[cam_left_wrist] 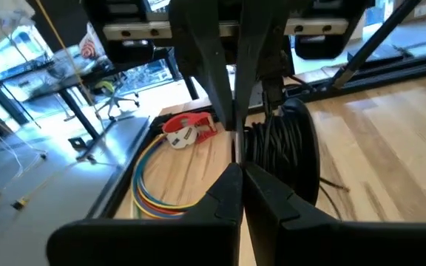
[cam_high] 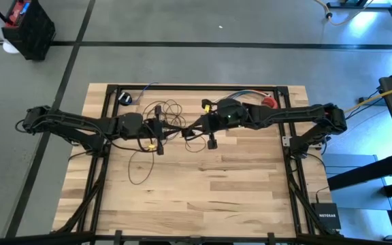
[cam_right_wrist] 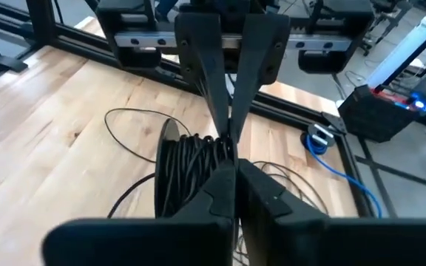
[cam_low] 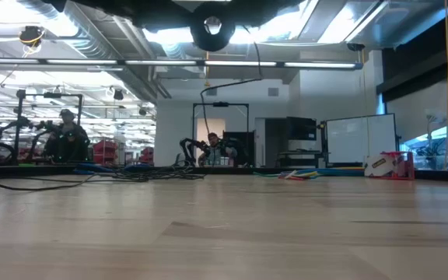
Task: Coiling cords
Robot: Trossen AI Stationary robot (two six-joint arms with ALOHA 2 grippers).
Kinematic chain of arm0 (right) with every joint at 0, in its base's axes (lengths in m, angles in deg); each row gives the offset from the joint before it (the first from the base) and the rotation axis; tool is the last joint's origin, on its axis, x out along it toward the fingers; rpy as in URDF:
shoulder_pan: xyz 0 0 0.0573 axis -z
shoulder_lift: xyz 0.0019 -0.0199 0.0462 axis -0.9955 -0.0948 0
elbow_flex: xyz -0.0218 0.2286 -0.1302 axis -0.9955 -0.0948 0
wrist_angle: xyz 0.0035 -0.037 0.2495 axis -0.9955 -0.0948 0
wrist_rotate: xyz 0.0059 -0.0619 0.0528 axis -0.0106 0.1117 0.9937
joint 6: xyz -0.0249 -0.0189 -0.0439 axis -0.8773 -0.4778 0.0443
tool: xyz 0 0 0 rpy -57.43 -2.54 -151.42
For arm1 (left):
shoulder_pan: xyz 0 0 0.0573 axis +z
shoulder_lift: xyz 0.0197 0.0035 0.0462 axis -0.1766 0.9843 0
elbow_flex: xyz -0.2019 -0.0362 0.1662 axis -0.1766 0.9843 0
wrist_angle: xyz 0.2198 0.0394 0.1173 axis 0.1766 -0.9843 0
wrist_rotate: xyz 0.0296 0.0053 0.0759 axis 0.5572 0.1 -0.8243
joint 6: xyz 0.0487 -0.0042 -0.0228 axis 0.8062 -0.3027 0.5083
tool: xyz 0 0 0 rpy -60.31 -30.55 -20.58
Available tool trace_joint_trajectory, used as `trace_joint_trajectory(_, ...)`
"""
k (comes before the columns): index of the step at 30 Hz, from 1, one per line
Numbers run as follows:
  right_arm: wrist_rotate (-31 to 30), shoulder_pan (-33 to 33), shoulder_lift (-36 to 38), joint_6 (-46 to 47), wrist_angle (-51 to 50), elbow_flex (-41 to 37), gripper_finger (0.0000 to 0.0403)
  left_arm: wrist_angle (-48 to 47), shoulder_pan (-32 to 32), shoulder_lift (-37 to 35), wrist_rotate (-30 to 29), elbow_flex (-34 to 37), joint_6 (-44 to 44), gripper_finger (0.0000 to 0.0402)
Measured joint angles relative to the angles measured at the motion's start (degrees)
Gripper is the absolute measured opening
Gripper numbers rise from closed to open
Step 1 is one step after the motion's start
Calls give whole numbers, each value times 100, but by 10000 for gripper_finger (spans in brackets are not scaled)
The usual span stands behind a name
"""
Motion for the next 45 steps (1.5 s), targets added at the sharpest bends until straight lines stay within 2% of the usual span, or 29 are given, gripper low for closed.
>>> trace_joint_trajectory(5, -265, -4, -6, -209, -50, 62, 22, 107, 0, -17, -12, -9, -165, 22)
trace_joint_trajectory(10, -668, 3, 30, -239, -290, 390, 7, -171, -11, -204, -644, -169, -245, 81)
trace_joint_trajectory(14, -1448, -5, 187, -331, -304, 703, 12, -529, -91, -464, -828, -260, -401, 125)
trace_joint_trajectory(17, -2010, 9, 338, -368, -166, 837, 6, -634, -191, -487, -820, -203, -685, 139)
trace_joint_trajectory(22, -2658, 9, 391, -615, 79, 974, 11, -118, -293, 20, -834, 67, -658, 140)
trace_joint_trajectory(28, -2644, 7, 393, -648, 90, 1012, 6, 1788, -274, 1001, -1000, 79, 641, 127)
trace_joint_trajectory(33, -2635, 7, 393, -702, 51, 1012, 11, 2980, -131, 1802, -1025, -16, 1580, 120)
trace_joint_trajectory(39, -2598, 4, 393, -707, 33, 1012, 6, 3208, 147, 2604, -1029, -491, 1841, 119)
trace_joint_trajectory(45, -2598, 4, 396, -758, -9, 1012, 10, 3201, 389, 2995, -1389, -885, 1826, 119)
